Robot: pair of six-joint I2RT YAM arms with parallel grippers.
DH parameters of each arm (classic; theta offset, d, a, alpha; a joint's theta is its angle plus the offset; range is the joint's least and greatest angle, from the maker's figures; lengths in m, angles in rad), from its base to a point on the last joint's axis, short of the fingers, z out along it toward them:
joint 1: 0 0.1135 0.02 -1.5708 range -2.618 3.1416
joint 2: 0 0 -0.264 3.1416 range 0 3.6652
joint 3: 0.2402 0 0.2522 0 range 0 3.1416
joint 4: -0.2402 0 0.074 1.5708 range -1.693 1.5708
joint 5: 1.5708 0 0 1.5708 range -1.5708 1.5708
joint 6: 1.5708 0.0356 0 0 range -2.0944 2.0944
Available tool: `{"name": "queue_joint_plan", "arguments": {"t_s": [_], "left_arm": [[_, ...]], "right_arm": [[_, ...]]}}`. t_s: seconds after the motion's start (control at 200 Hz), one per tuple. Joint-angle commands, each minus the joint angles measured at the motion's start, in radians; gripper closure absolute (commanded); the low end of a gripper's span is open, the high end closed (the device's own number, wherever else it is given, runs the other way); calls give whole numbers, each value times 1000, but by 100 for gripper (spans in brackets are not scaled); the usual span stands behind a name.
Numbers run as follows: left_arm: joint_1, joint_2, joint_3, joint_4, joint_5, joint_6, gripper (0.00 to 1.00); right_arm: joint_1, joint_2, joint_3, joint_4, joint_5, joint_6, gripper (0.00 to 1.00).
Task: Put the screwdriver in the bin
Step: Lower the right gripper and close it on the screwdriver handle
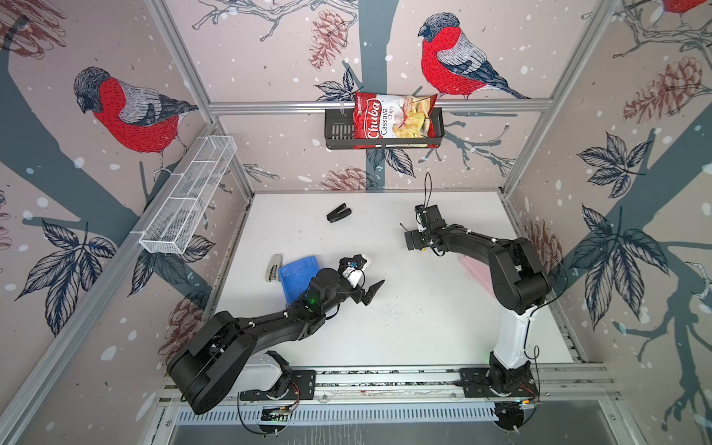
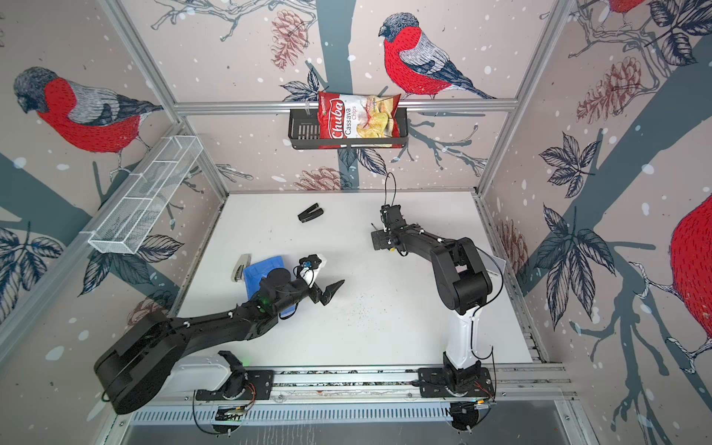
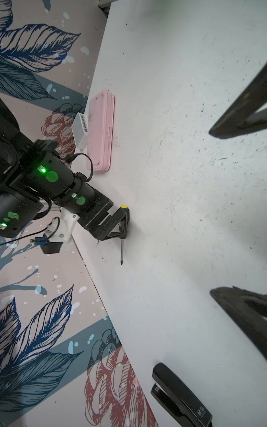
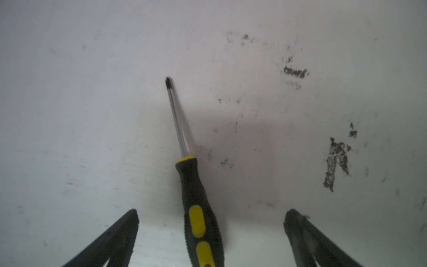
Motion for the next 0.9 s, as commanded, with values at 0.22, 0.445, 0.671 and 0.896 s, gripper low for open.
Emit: {"name": "queue_joint_plan", "arguments": {"t_s": [0.22, 0.445, 0.671, 0.896], "left_arm": [[-1, 2, -7, 67, 54, 34, 2], [-1, -9, -3, 49, 48, 41, 2], [-1, -16, -6, 42, 42, 45, 2], [-1, -23, -11, 42, 39, 41, 2]], "right_arm": [[2, 37, 11, -37, 10, 17, 14], [3, 32, -7, -38, -10, 10, 27], [3, 12, -35, -28, -34, -9, 46], [3, 25, -40, 2, -30, -13, 58]]}}
